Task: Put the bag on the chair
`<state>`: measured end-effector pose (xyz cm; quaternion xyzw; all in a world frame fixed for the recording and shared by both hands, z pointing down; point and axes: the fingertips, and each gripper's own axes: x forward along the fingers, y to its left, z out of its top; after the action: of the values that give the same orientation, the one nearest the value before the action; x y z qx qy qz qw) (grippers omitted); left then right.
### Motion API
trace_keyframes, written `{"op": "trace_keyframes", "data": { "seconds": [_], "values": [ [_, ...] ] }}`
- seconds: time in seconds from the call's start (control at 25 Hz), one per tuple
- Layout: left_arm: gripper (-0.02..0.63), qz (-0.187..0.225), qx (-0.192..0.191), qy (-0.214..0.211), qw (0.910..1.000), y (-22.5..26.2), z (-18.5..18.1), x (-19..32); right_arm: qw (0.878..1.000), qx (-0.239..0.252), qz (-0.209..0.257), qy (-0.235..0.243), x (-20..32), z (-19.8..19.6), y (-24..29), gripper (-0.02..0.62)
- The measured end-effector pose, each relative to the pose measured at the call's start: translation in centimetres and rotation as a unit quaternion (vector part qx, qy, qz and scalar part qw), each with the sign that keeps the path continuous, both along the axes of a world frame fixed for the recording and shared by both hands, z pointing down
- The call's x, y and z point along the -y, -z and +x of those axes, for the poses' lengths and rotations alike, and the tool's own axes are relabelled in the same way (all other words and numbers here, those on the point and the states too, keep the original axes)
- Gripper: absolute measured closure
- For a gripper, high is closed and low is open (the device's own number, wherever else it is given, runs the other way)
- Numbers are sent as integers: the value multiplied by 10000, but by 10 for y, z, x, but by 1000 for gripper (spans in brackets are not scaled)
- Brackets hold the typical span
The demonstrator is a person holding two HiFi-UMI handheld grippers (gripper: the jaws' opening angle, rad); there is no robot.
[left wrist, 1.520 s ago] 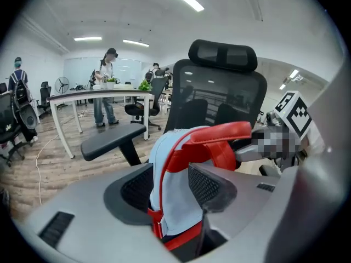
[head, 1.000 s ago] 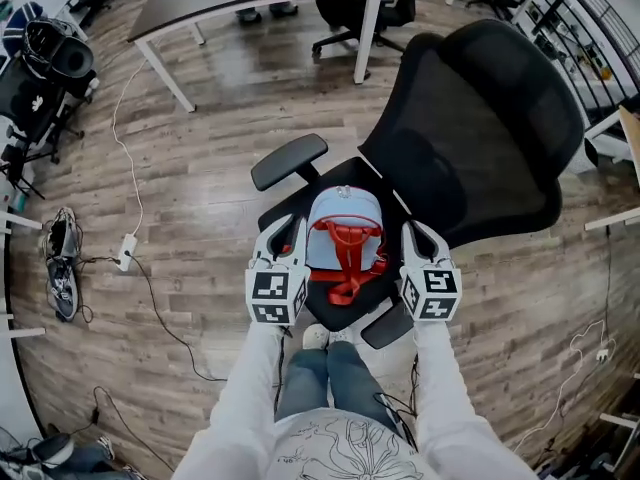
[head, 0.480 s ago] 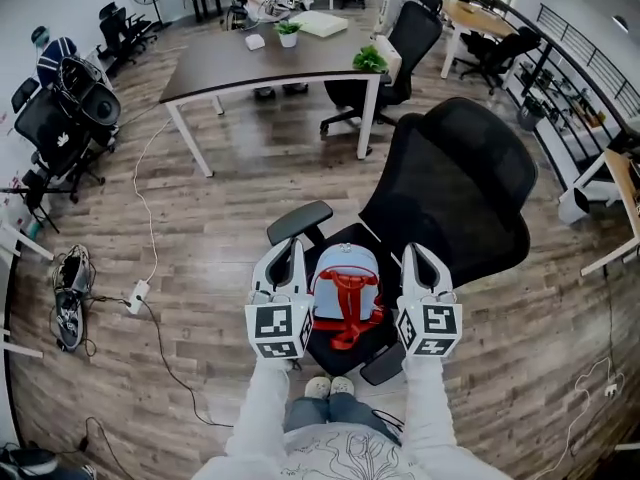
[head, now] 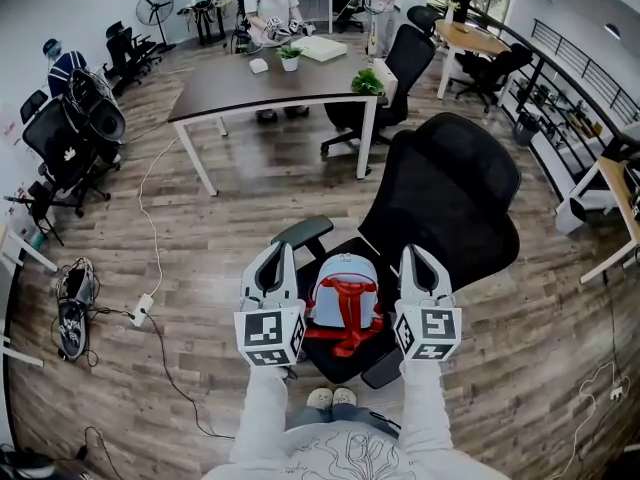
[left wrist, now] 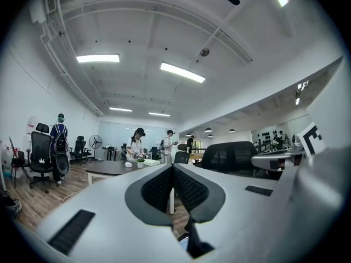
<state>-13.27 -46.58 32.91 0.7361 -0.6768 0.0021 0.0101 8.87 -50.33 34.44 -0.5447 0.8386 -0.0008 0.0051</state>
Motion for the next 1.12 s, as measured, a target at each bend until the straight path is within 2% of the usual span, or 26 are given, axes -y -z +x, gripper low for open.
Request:
{"op": "trace_keyframes", "data": {
  "seconds": [0.28, 1.12],
  "values": [
    [600, 197, 84, 32, 9998, 17, -2, -13, 9996, 47, 264, 61, -12, -4, 22, 586],
    [600, 304, 124, 29, 9995, 24, -7, -26, 9994, 20, 335, 41, -28, -12, 27, 584]
  ]
}}
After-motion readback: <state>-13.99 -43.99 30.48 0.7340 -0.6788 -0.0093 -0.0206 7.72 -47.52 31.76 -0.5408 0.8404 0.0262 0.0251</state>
